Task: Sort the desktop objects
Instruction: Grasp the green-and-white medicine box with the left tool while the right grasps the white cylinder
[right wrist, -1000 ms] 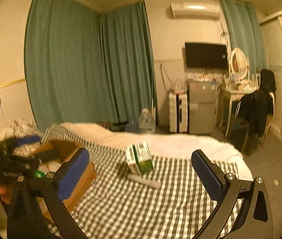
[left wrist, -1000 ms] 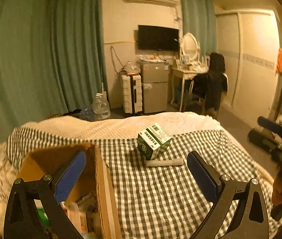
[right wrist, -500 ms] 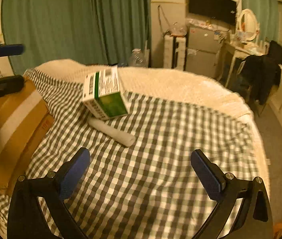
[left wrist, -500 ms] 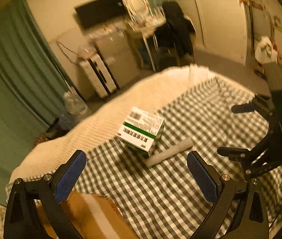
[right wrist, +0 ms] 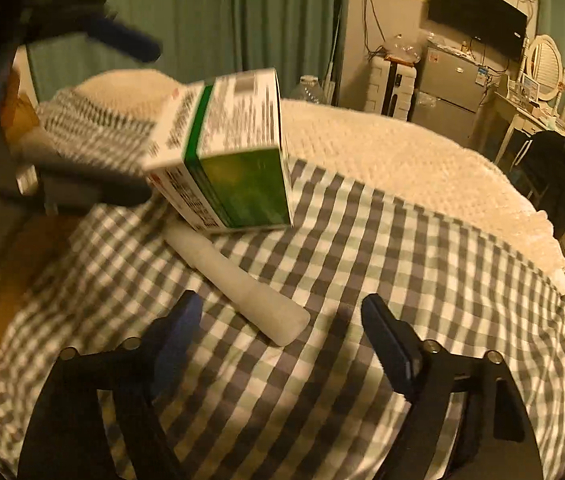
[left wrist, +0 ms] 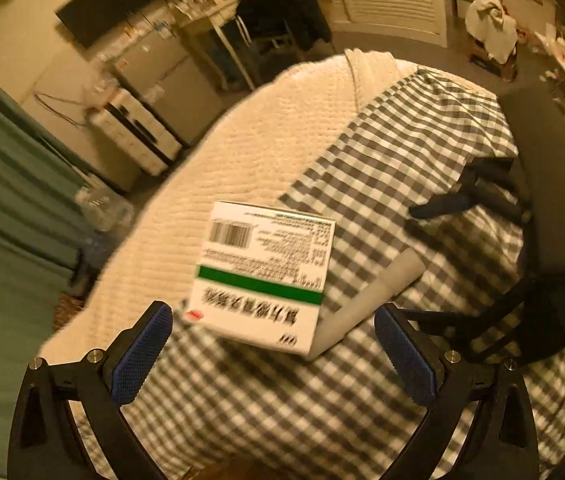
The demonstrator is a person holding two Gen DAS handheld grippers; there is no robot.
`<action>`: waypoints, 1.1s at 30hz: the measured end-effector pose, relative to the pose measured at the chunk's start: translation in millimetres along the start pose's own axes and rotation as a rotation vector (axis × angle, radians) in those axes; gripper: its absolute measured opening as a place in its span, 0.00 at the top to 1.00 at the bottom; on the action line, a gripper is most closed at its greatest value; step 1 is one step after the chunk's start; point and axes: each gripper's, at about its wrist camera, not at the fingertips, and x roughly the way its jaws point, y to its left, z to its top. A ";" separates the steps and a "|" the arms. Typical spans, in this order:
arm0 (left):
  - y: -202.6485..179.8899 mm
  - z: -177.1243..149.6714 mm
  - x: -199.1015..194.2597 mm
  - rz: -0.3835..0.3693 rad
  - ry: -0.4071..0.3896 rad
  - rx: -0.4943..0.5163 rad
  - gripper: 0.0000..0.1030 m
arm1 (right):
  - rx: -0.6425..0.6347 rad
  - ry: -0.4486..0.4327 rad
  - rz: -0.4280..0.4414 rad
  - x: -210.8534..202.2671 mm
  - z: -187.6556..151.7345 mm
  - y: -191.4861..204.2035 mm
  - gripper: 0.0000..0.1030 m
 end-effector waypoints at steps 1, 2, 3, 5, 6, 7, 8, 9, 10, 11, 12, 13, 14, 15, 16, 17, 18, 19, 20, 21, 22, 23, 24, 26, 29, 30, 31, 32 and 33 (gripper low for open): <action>-0.5 2.3 5.9 -0.015 0.019 0.004 0.00 | 0.007 0.007 0.007 3.1 -2.0 -1.2 0.39; -1.3 4.7 13.8 -0.023 0.042 0.015 0.00 | 0.016 0.014 0.009 5.9 -4.8 -2.0 0.40; -3.9 6.4 23.0 0.006 0.057 0.033 0.00 | 0.016 0.017 0.007 7.6 -6.8 -1.4 0.41; -4.4 9.9 31.7 0.050 0.066 0.038 0.00 | 0.001 0.022 -0.006 7.1 -10.2 0.7 0.45; -1.4 11.2 35.7 0.059 0.070 0.022 0.00 | -0.005 0.025 -0.007 5.5 -10.9 1.3 0.54; 3.2 12.4 38.8 0.061 0.074 -0.003 0.00 | 0.000 0.031 0.009 4.0 -11.7 1.3 0.63; 6.8 13.2 40.5 0.069 0.078 -0.018 0.00 | 0.007 0.037 0.018 3.9 -11.8 1.8 0.64; 11.4 13.9 42.2 0.078 0.082 -0.038 0.00 | 0.013 0.041 0.021 3.8 -12.1 2.3 0.65; 16.4 14.4 42.9 0.081 0.086 -0.059 0.00 | 0.015 0.049 0.023 2.7 -13.5 3.5 0.67; 21.3 14.9 42.2 0.081 0.087 -0.079 0.00 | 0.015 0.055 0.024 0.8 -14.2 4.0 0.68; 24.2 15.9 42.5 0.075 0.085 -0.095 0.00 | 0.017 0.058 0.024 -0.5 -14.6 5.0 0.73; 27.2 16.1 42.0 0.069 0.080 -0.116 0.00 | 0.024 0.063 0.026 -2.6 -14.6 4.7 0.76; 29.0 16.6 42.0 0.068 0.075 -0.134 0.00 | 0.039 0.064 0.028 -5.5 -14.3 2.9 0.77; 30.7 16.6 43.2 0.056 0.080 -0.156 0.00 | 0.056 0.065 0.032 -8.8 -13.5 1.0 0.78; 32.9 14.8 44.6 0.041 0.086 -0.167 0.00 | 0.069 0.064 0.034 -13.3 -12.6 -0.5 0.79; 31.7 14.7 46.8 0.012 0.091 -0.174 0.00 | 0.073 0.060 0.029 -18.0 -11.8 -1.2 0.79; 30.7 15.2 49.0 -0.004 0.095 -0.170 0.00 | 0.074 0.057 0.020 -23.4 -10.7 -2.0 0.80; 28.1 15.4 50.9 -0.010 0.097 -0.159 0.00 | 0.073 0.055 0.004 -29.5 -9.5 -2.7 0.80; 27.4 15.9 52.8 -0.008 0.096 -0.150 0.00 | 0.072 0.055 -0.013 -35.4 -8.7 -3.0 0.80; 26.6 14.7 55.1 -0.008 0.103 -0.154 0.00 | 0.075 0.051 -0.037 -42.4 -6.9 -4.2 0.80; 27.8 13.5 56.5 -0.018 0.110 -0.172 0.05 | 0.082 0.044 -0.063 -51.1 -5.3 -5.7 0.80; 30.3 11.7 56.2 -0.021 0.109 -0.206 0.12 | 0.094 0.033 -0.078 -58.8 -4.0 -7.8 0.80; 33.6 9.9 55.6 -0.030 0.115 -0.238 0.12 | 0.111 0.017 -0.087 -67.7 -2.4 -10.7 0.80; 39.1 7.1 53.0 -0.047 0.124 -0.301 0.13 | 0.146 -0.016 -0.104 -86.2 1.2 -15.2 0.80; 37.4 3.1 39.4 -0.035 0.105 -0.337 0.14 | 0.177 -0.051 -0.137 -106.9 5.9 -17.5 0.80; 35.9 1.0 32.6 -0.028 0.093 -0.348 0.14 | 0.185 -0.060 -0.142 -113.1 5.8 -17.5 0.80; 34.9 -0.7 25.9 -0.023 0.084 -0.364 0.14 | 0.197 -0.074 -0.145 -118.6 8.5 -20.6 0.80; 33.4 -3.4 16.6 -0.014 0.072 -0.390 0.14 | 0.209 -0.089 -0.147 -125.2 7.4 -20.9 0.80; 32.6 -4.8 10.6 -0.008 0.065 -0.409 0.14 | 0.224 -0.102 -0.149 -132.1 6.0 -21.0 0.80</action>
